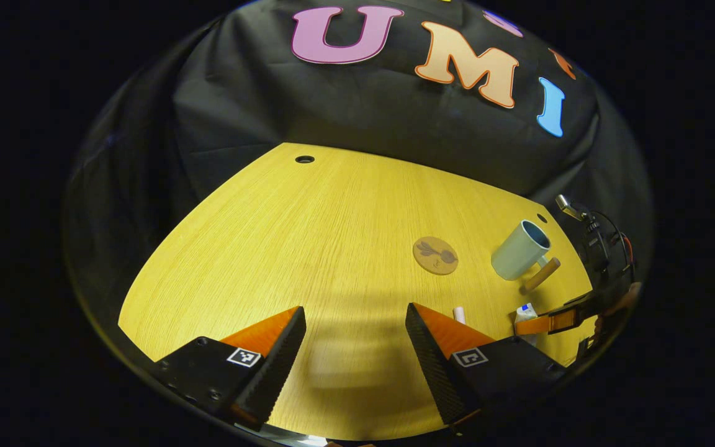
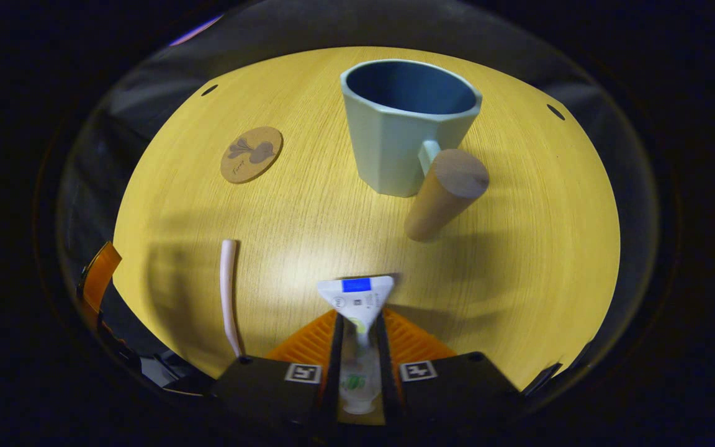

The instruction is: Put the toothbrush and toothpaste on the desktop into the cup, then pick up the cup and place it on the coaster on the desktop.

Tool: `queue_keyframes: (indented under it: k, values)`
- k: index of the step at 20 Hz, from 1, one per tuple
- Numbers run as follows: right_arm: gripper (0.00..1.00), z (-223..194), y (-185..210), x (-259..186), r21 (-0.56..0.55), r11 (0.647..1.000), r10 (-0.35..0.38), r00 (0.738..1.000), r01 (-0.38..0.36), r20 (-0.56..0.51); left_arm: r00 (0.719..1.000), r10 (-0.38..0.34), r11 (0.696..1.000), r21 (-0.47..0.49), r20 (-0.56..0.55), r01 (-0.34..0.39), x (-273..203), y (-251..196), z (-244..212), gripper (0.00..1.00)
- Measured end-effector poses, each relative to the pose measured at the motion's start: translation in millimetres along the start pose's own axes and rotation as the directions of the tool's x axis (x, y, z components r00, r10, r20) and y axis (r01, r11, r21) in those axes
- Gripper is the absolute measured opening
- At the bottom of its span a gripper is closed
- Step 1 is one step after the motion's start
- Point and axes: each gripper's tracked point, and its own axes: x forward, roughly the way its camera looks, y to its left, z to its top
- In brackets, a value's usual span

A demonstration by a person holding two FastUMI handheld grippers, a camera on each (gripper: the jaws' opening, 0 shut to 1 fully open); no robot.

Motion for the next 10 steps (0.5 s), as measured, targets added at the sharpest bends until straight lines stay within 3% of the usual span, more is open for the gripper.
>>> queue_keyframes:
  k: [1, 2, 10]
  values:
    - [0.27, -2.2, 0.7, -2.1, -0.005, 1.000, 0.001, 1.000, -0.001, -0.009, 1.000, 0.001, 1.000, 0.001, -0.002, -0.001, 0.8, 0.4, -0.5, 0.95]
    - [0.23, -0.4, -0.9, -2.3, 0.000, 1.000, 0.006, 1.000, -0.006, -0.009, 1.000, 0.001, 1.000, 0.002, -0.003, -0.001, 1.4, -0.1, 0.3, 0.95]
    - [0.10, 0.0, -0.3, -5.7, 0.027, 0.998, 0.057, 0.998, -0.057, 0.011, 0.999, -0.015, 1.000, 0.026, -0.030, 0.016, 3.3, -8.2, 0.5, 0.95]
